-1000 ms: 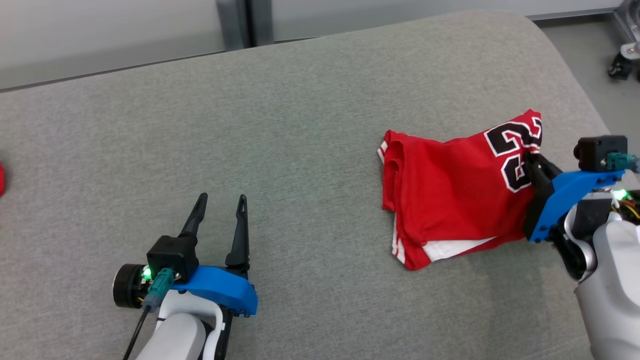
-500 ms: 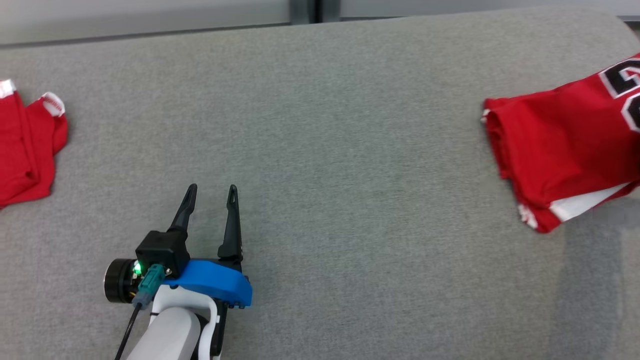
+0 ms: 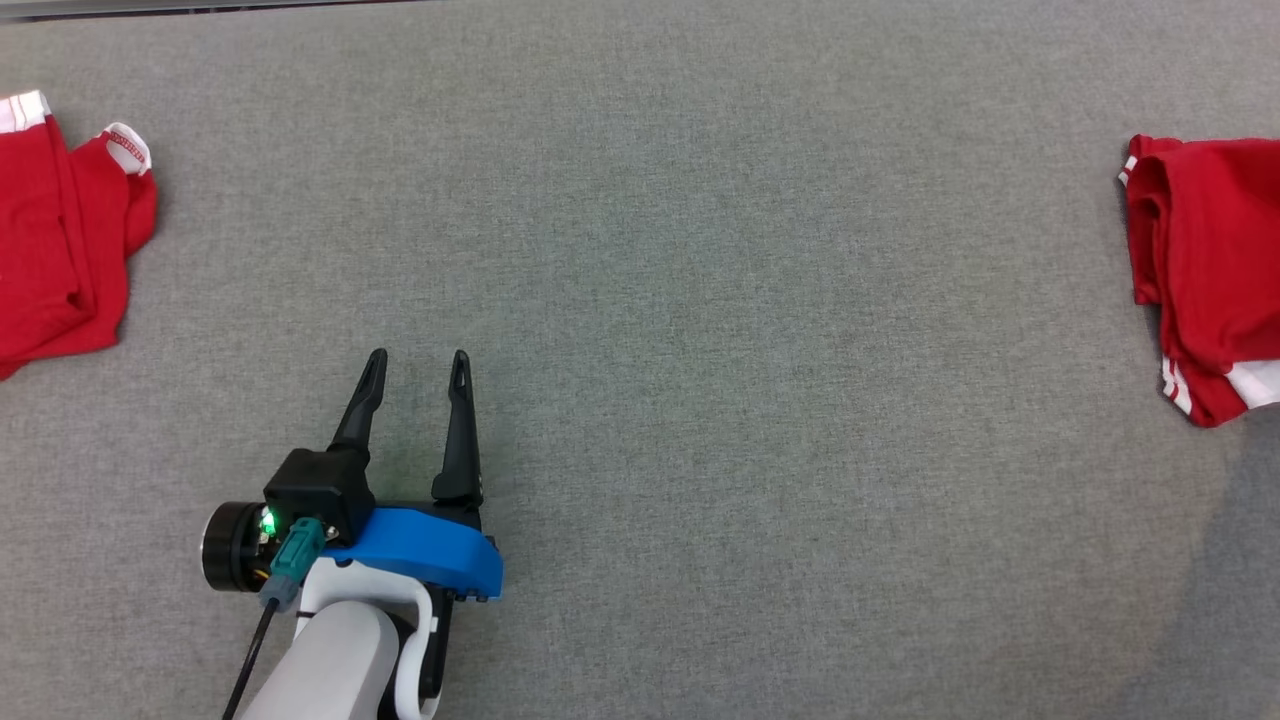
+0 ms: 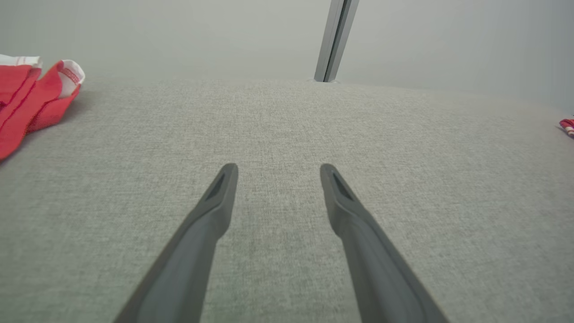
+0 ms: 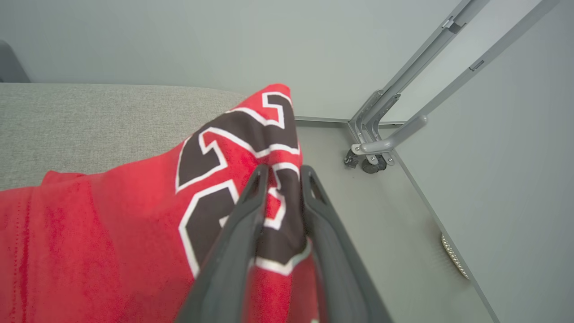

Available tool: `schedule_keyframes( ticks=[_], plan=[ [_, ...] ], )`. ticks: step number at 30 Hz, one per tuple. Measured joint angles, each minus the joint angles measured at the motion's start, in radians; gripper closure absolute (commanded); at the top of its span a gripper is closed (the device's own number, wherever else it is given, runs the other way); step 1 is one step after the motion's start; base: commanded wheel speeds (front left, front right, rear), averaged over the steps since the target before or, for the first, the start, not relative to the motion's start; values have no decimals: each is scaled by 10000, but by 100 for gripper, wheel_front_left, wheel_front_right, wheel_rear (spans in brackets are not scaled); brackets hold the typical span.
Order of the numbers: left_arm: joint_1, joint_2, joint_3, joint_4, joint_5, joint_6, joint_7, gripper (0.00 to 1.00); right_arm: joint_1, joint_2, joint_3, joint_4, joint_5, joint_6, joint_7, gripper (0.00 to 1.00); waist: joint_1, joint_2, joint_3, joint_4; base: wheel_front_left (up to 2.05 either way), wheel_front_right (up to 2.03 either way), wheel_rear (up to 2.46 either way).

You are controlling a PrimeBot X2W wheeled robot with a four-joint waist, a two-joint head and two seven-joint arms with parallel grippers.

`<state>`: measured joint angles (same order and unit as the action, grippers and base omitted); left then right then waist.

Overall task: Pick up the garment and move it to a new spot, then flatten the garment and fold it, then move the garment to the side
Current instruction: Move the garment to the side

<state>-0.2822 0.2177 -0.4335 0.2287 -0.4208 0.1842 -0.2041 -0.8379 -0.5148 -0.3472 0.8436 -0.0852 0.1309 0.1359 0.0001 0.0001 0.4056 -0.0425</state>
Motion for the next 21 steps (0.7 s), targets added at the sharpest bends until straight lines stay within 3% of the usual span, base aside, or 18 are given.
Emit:
schedule_keyframes(
  ticks=[9,21],
  plan=[
    [-81,54,-27,15,-8,29,59,0,-297,1039,-148,-10,-802,0,-777,0,0,0,-167,-238,0,0,0],
    [-182,44,27,437,-286,-58,-4,0,325,2052,1103,-468,316,0,-1827,0,-2,0,-1117,-222,0,0,0]
  ],
)
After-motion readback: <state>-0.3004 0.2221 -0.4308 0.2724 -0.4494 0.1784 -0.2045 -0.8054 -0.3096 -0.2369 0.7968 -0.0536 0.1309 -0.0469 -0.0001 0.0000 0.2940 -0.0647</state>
